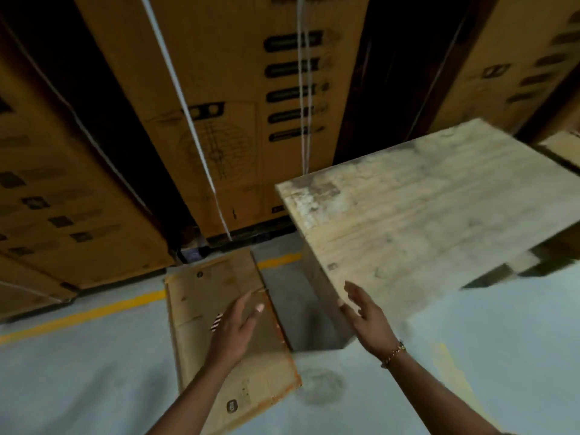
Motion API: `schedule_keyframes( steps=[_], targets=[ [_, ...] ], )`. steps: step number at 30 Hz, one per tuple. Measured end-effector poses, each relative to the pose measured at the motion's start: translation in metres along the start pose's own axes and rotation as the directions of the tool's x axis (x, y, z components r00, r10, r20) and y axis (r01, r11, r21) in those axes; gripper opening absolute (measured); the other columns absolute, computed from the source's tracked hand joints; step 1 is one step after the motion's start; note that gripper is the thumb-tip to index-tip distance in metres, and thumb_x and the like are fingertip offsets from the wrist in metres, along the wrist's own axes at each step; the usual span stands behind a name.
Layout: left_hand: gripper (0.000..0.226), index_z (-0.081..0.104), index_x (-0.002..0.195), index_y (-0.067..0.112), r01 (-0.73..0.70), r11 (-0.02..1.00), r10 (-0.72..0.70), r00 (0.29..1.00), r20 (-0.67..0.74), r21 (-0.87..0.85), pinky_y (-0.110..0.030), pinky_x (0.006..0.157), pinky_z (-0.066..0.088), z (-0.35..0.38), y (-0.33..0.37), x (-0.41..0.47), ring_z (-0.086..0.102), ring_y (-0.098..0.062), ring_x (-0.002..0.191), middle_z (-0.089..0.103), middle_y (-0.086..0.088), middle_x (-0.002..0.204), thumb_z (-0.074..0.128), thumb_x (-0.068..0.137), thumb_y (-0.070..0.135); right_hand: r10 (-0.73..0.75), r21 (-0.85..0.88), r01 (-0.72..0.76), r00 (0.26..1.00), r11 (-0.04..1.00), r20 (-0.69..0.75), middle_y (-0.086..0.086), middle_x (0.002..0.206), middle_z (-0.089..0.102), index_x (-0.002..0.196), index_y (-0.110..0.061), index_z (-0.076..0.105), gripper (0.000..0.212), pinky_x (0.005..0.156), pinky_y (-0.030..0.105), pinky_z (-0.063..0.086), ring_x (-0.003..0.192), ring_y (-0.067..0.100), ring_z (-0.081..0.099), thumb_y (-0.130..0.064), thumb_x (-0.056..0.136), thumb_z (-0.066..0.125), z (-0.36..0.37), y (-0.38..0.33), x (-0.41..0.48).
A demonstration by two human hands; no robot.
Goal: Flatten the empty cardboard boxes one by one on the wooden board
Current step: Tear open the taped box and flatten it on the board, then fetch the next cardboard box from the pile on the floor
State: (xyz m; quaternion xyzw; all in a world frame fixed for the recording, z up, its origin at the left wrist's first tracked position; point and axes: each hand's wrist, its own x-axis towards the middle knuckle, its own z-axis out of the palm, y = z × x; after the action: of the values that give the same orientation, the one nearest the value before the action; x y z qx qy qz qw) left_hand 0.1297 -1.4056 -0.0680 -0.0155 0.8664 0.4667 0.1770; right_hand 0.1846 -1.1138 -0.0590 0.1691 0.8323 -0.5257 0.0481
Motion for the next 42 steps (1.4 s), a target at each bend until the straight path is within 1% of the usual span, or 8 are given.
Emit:
schedule_keyframes(
  steps=[2, 8, 13, 18, 22, 27, 32, 42],
  targets=[
    [0.086, 0.042, 0.141, 0.043, -0.049, 0.999, 0.05, 0.998, 0.027, -0.01, -0.042, 0.11, 0.041, 0.026, 0.042, 0.009, 0.047, -0.015, 0.134, 0.049, 0.007, 0.146, 0.035, 0.071, 0.092, -0.011, 0.022, 0.012, 0.998, 1.0, -0.058, -0.006, 0.145, 0.051, 0.145, -0.027, 0.042, 0.057, 0.102, 0.027, 0.04, 0.132, 0.011, 0.048, -0.045, 0.094, 0.06, -0.055, 0.005, -0.002],
    [0.096, 0.042, 0.141, 0.04, -0.17, 0.979, 0.175, 0.984, 0.032, -0.114, -0.041, 0.11, 0.039, 0.135, 0.17, 0.014, 0.044, -0.014, 0.136, 0.045, 0.006, 0.149, 0.038, 0.064, 0.096, -0.044, 0.06, 0.057, 0.979, 0.997, -0.198, -0.011, 0.142, 0.052, 0.144, -0.031, 0.043, 0.054, 0.102, 0.028, 0.041, 0.13, 0.007, 0.047, -0.045, 0.094, 0.059, -0.228, 0.035, -0.016],
    [0.066, 0.041, 0.142, 0.042, -0.252, 0.96, 0.265, 0.959, 0.101, -0.124, -0.034, 0.105, 0.039, 0.24, 0.264, 0.006, 0.042, -0.007, 0.133, 0.045, 0.014, 0.146, 0.046, 0.085, 0.074, -0.028, 0.111, 0.063, 0.955, 0.992, -0.296, -0.011, 0.141, 0.052, 0.143, -0.032, 0.043, 0.052, 0.101, 0.028, 0.04, 0.13, 0.007, 0.047, -0.044, 0.095, 0.058, -0.348, 0.069, -0.029],
    [0.049, 0.047, 0.138, 0.038, -0.326, 0.939, 0.341, 0.923, 0.179, -0.11, -0.032, 0.106, 0.04, 0.336, 0.341, 0.016, 0.046, -0.003, 0.13, 0.051, 0.014, 0.142, 0.053, 0.092, 0.056, 0.018, 0.155, 0.041, 0.932, 0.987, -0.361, -0.013, 0.14, 0.052, 0.14, -0.036, 0.043, 0.049, 0.106, 0.04, 0.045, 0.129, 0.007, 0.047, -0.045, 0.094, 0.06, -0.437, 0.111, -0.03],
    [0.037, 0.049, 0.131, 0.04, -0.37, 0.919, 0.392, 0.889, 0.237, -0.133, -0.027, 0.104, 0.039, 0.403, 0.393, 0.035, 0.049, -0.003, 0.128, 0.054, 0.014, 0.138, 0.056, 0.096, 0.046, 0.07, 0.176, -0.001, 0.921, 0.984, -0.383, -0.011, 0.138, 0.054, 0.141, -0.032, 0.044, 0.05, 0.105, 0.036, 0.044, 0.127, 0.009, 0.05, -0.041, 0.095, 0.06, -0.49, 0.144, -0.017],
    [0.034, 0.049, 0.128, 0.044, -0.39, 0.909, 0.417, 0.851, 0.319, -0.148, -0.027, 0.104, 0.04, 0.487, 0.449, 0.077, 0.049, 0.001, 0.126, 0.055, 0.019, 0.134, 0.056, 0.096, 0.047, 0.117, 0.155, -0.064, 0.924, 0.986, -0.364, -0.01, 0.136, 0.055, 0.142, -0.031, 0.044, 0.05, 0.09, 0.019, 0.046, 0.125, 0.011, 0.052, -0.041, 0.096, 0.059, -0.56, 0.187, 0.021],
    [0.037, 0.051, 0.13, 0.04, -0.363, 0.916, 0.401, 0.825, 0.398, -0.17, -0.027, 0.103, 0.042, 0.576, 0.509, 0.131, 0.052, -0.001, 0.125, 0.058, 0.017, 0.131, 0.059, 0.095, 0.048, 0.187, 0.148, -0.143, 0.914, 0.979, -0.359, -0.01, 0.134, 0.056, 0.142, -0.03, 0.044, 0.048, 0.095, 0.025, 0.047, 0.121, 0.009, 0.054, -0.042, 0.097, 0.056, -0.638, 0.221, 0.069],
    [0.038, 0.048, 0.13, 0.046, -0.345, 0.934, 0.337, 0.77, 0.542, -0.091, -0.035, 0.105, 0.045, 0.739, 0.624, 0.201, 0.053, -0.001, 0.119, 0.057, 0.017, 0.13, 0.058, 0.094, 0.05, 0.269, 0.161, -0.225, 0.897, 0.961, -0.351, -0.009, 0.127, 0.061, 0.134, -0.027, 0.052, 0.036, 0.086, 0.017, 0.047, 0.113, 0.005, 0.058, -0.036, 0.099, 0.055, -0.813, 0.293, 0.14]
  ],
)
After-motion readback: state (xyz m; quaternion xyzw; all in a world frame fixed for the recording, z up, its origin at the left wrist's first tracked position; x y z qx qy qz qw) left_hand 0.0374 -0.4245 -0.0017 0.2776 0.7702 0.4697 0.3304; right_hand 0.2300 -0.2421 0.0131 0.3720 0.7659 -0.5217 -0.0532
